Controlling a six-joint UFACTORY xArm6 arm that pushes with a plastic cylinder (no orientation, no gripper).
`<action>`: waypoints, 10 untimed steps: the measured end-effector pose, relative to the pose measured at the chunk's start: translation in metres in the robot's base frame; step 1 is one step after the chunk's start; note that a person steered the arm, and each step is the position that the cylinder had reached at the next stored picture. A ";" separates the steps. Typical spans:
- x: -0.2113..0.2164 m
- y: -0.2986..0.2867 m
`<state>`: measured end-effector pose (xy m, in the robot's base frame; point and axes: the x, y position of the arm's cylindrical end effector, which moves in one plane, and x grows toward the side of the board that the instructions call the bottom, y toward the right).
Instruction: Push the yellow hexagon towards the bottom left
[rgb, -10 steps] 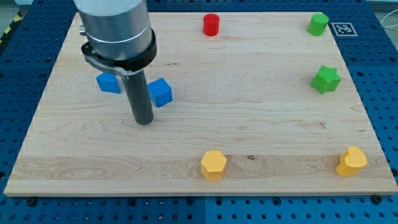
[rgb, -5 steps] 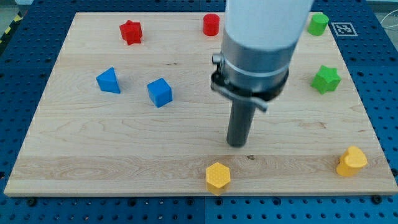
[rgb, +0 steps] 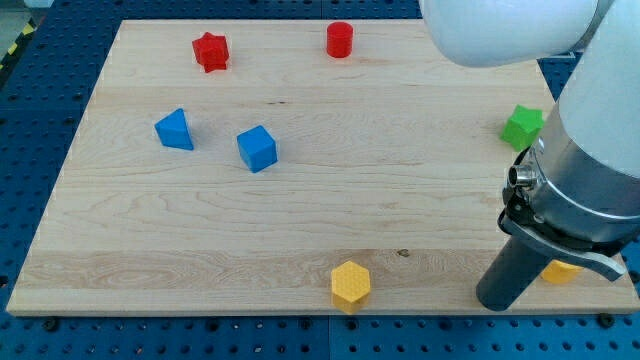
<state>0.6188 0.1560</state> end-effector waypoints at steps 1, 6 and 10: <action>0.000 -0.023; -0.013 -0.246; 0.000 -0.304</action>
